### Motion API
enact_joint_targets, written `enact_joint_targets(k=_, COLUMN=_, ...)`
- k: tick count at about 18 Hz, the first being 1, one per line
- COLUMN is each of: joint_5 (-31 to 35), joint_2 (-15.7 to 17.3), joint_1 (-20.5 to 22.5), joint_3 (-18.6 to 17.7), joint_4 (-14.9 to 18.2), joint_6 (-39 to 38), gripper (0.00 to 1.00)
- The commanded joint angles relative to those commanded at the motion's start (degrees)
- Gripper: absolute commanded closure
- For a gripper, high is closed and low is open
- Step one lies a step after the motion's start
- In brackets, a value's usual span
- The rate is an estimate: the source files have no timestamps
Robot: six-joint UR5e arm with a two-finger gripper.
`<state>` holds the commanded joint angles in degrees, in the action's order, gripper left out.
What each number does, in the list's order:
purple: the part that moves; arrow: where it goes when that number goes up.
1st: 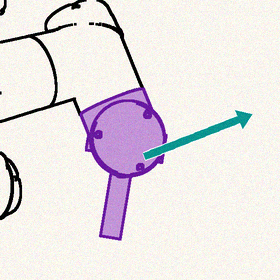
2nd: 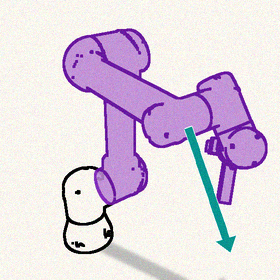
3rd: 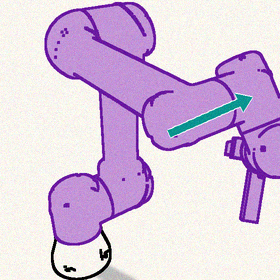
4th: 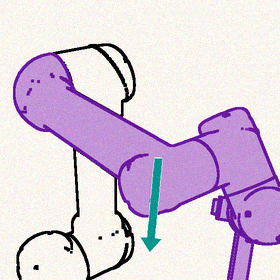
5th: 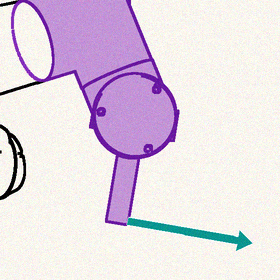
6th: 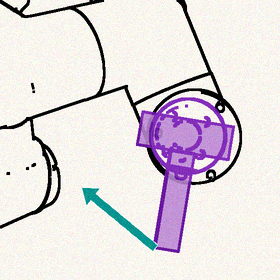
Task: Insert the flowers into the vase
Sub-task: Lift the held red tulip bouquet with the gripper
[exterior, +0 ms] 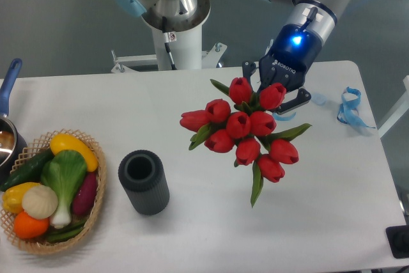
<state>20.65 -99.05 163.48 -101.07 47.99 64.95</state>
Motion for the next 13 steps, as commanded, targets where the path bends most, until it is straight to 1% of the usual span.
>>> enact_joint_targets(k=7, joint_5=0.00, joint_2=-0.18, joint_1=-0.35, joint_3=-0.44, joint_4=-0.44, joint_6=0.17, gripper=0.94)
enact_joint_targets(k=9, joint_5=0.00, joint_2=-0.44, joint_1=-0.53, joint_3=-0.53, joint_4=-1.23, joint_6=0.79, gripper=0.94)
enact_joint_targets(k=13, joint_5=0.00, joint_2=-1.49, joint_1=-1.14, joint_3=-0.44, joint_4=-1.67, joint_6=0.97, gripper=0.94)
